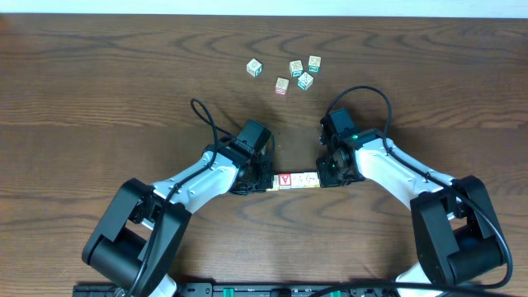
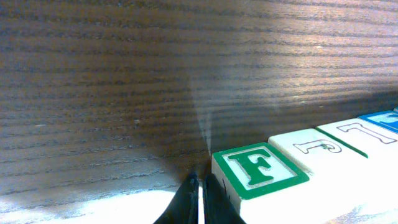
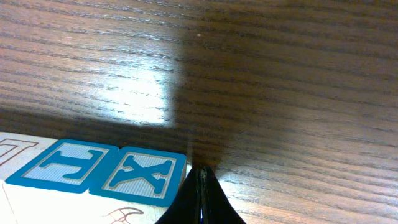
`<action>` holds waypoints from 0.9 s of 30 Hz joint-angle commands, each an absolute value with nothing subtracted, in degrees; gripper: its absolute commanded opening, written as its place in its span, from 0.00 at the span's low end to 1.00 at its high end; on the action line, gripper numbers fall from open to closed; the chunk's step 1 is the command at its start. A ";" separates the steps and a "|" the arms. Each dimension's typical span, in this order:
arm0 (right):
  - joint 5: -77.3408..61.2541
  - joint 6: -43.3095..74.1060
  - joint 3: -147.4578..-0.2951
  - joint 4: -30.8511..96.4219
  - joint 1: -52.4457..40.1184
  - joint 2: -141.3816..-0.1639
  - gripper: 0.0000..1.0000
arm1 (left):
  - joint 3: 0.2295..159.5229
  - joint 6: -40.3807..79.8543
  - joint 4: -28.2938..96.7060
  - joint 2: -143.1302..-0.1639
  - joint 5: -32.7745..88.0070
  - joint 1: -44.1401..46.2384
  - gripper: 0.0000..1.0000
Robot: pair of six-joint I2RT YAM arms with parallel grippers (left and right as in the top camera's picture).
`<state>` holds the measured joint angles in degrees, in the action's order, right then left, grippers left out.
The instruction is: Lift 5 blocks
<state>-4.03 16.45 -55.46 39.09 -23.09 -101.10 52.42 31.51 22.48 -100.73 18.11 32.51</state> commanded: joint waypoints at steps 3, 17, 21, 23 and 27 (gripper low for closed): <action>-7.94 14.68 -54.52 38.70 -23.70 -103.20 0.01 | 50.72 31.16 22.81 -102.69 17.32 32.97 0.08; -9.04 14.72 -54.52 38.50 -26.83 -103.20 0.01 | 50.72 31.22 22.81 -102.67 17.39 32.97 0.07; -9.82 14.90 -54.52 38.30 -27.22 -103.20 0.01 | 50.74 31.55 22.81 -102.63 17.39 32.97 0.07; -10.46 15.20 -54.54 38.30 -27.22 -103.20 0.01 | 50.72 31.86 22.76 -102.52 17.39 32.97 0.07; -13.50 15.64 -54.54 37.91 -27.22 -103.20 0.01 | 50.74 31.86 22.61 -102.19 17.43 32.97 0.07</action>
